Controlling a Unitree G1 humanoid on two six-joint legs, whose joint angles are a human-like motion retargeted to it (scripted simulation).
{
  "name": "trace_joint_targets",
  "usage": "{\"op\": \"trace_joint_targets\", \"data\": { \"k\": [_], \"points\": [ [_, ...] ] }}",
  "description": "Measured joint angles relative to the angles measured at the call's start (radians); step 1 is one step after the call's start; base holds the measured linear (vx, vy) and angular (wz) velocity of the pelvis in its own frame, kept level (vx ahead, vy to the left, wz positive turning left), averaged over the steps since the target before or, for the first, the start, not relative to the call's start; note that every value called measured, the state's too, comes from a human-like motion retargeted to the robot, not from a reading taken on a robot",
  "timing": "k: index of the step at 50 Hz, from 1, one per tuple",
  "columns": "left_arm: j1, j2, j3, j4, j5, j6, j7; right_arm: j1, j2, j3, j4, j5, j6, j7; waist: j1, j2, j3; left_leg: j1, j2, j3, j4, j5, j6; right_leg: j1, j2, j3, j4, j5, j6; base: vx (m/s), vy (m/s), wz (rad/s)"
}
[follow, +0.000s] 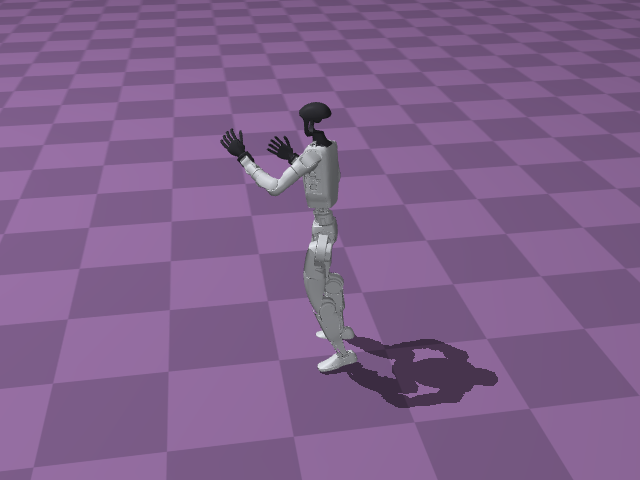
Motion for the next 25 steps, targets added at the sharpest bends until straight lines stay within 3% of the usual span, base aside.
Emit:
{"op": "trace_joint_targets", "data": {
  "k": [3, 5, 8, 10, 12, 13, 16, 20, 22, 25],
  "points": [
    [0.428, -0.230, 0.175, -0.349, -0.279, -0.047, -0.165, 0.015, 0.036, 0.040, -0.063, -0.055, 0.015, 0.007, 0.024, -0.006, 0.008, 0.055, -0.029, -0.099, -0.114, 0.062, -0.068, 0.036, 0.019, -0.008, -0.024, 0.063, 0.023, 0.11, 0.03, 0.08],
    [0.637, -0.371, 0.220, -0.506, -0.486, -0.045, -0.269, 0.030, 0.072, 0.085, -0.096, -0.061, 0.008, -0.015, 0.044, -0.004, 0.051, 0.103, -0.024, -0.166, -0.152, 0.103, -0.115, 0.072, 0.046, -0.001, -0.013, 0.022, -0.007, 0.07, 0.04, 0.18],
    [0.811, -0.495, 0.203, -0.658, -0.738, -0.034, -0.349, 0.065, 0.111, 0.125, -0.142, 0.054, -0.015, -0.026, 0.080, 0.005, 0.126, 0.155, 0.010, -0.215, -0.135, -0.025, -0.134, 0.063, 0.091, 0.007, 0.161, -0.184, -0.078, 0.00, 0.07, 0.46],
    [0.834, -0.511, 0.177, -0.733, -0.816, -0.048, -0.356, 0.060, 0.133, 0.127, -0.149, 0.144, -0.018, -0.006, 0.110, -0.026, 0.152, 0.120, 0.008, -0.221, -0.060, -0.170, -0.080, -0.052, 0.083, -0.004, 0.425, -0.361, -0.101, -0.08, 0.03, 0.68],
    [0.821, -0.477, 0.170, -0.777, -0.835, -0.080, -0.358, 0.055, 0.144, 0.093, -0.142, 0.204, -0.013, 0.022, 0.113, -0.054, 0.155, 0.036, 0.015, -0.253, 0.067, -0.265, -0.093, -0.141, 0.066, -0.050, 0.590, -0.452, -0.123, -0.04, -0.04, 0.92],
    [0.821, -0.458, 0.170, -0.794, -0.848, -0.088, -0.348, 0.065, 0.146, 0.082, -0.139, 0.210, -0.008, 0.029, 0.117, -0.068, 0.148, 0.014, 0.007, -0.261, 0.086, -0.265, -0.072, -0.160, 0.052, -0.071, 0.617, -0.465, -0.142, 0.04, -0.07, 0.73],
    [0.871, -0.410, 0.200, -0.829, -0.855, -0.094, -0.329, 0.128, 0.123, 0.075, -0.159, 0.256, -0.015, 0.052, 0.142, -0.069, 0.084, 0.019, -0.008, -0.270, -0.017, -0.119, -0.057, -0.132, 0.053, -0.133, 0.486, -0.417, -0.177, 0.14, -0.09, 0.34],
    [0.948, -0.374, 0.267, -0.852, -0.820, -0.074, -0.337, 0.169, 0.065, 0.049, -0.197, 0.280, -0.014, 0.071, 0.186, -0.052, 0.021, 0.048, -0.012, -0.284, -0.150, 0.109, -0.102, -0.016, 0.087, -0.151, 0.154, -0.235, -0.129, 0.15, -0.14, 0.09],
    [0.968, -0.376, 0.256, -0.849, -0.810, -0.061, -0.339, 0.166, 0.064, 0.050, -0.189, 0.216, -0.011, 0.053, 0.209, -0.061, 0.015, 0.052, -0.005, -0.228, -0.152, 0.111, -0.097, 0.015, 0.076, -0.099, 0.062, -0.153, -0.100, 0.08, -0.15, 0.18],
    [0.975, -0.392, 0.198, -0.824, -0.830, -0.050, -0.323, 0.150, 0.067, 0.067, -0.153, 0.121, 0.009, 0.025, 0.247, -0.091, 0.034, 0.045, 0.013, -0.071, -0.036, -0.026, -0.020, 0.043, 0.021, -0.001, 0.014, -0.113, -0.048, 0.03, -0.14, 0.18]
  ]
}}
